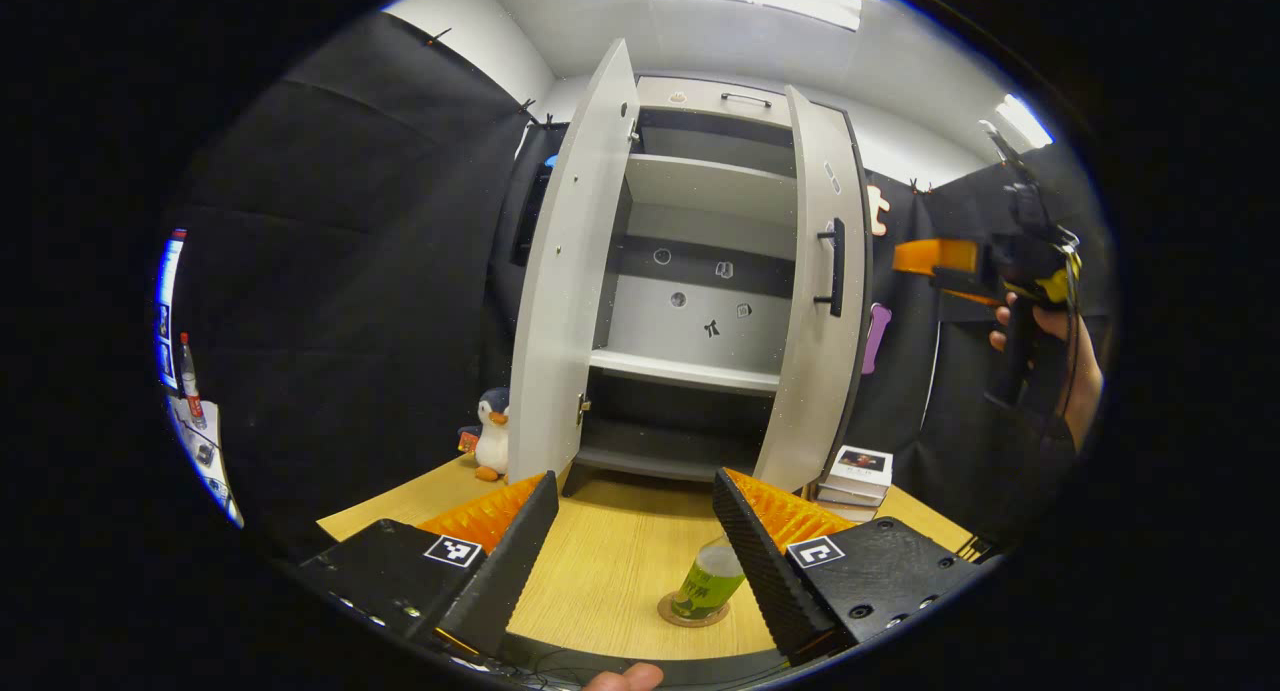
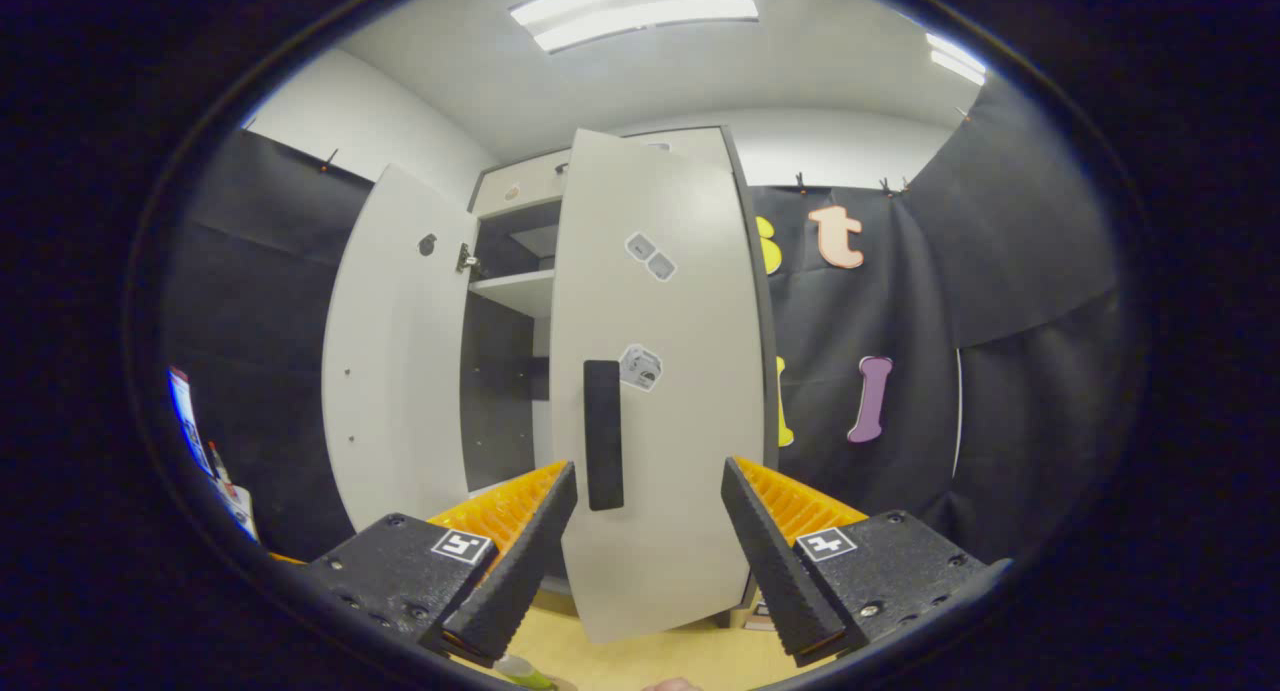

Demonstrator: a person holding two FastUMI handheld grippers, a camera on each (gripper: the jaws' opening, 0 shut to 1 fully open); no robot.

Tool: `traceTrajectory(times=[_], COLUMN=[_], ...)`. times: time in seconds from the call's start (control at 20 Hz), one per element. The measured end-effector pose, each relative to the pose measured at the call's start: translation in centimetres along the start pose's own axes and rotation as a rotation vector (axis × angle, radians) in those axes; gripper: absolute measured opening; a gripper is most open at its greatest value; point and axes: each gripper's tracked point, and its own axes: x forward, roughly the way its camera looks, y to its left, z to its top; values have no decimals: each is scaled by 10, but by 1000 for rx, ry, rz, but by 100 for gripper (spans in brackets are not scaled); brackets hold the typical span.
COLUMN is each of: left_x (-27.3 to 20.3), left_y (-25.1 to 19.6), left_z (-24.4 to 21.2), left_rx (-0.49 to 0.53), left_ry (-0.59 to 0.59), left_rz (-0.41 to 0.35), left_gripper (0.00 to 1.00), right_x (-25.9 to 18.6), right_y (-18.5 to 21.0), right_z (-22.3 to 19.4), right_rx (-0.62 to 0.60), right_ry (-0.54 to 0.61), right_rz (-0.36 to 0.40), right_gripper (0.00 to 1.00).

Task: Grasp the bottle in the cabinet with the left hand and place it on the coaster, then close the right door with the right hand and the left door with the left hand.

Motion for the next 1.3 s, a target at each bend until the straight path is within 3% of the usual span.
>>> traceTrajectory(times=[0.1,0.15,0.35,0.45,0.5,0.65,0.75,0.8,0.9,1.1,1.3], left_x=[6,11,18,23,27,48,70,82,109,154,167], left_y=[-3,-2,22,51,67,137,180,198,222,232,224], left_z=[10,15,36,61,74,116,152,167,185,194,192], left_rx=[11,22,45,42,40,27,23,31,38,38,69], left_ry=[-22,-30,-48,-75,-81,-101,-140,-150,-162,-150,-153], left_rz=[-6,-5,67,125,142,249,307,331,362,362,368], left_gripper=[100,95,95,100,95,95,100,95,95,95,95], right_x=[-31,-43,-94,-115,-125,-146,-151,-152,-150,-145,-141], right_y=[-5,-8,-25,-23,-25,-42,-51,-54,-61,-72,-80], right_z=[-20,-32,-99,-114,-120,-142,-148,-149,-146,-139,-132], right_rx=[4,7,30,53,52,52,87,101,113,121,112], right_ry=[-4,2,96,110,124,192,220,229,225,210,191], right_rz=[-15,-23,-54,-35,-35,-60,-76,-86,-106,-139,-153], right_gripper=[96,96,94,96,96,94,96,96,96,96,96])
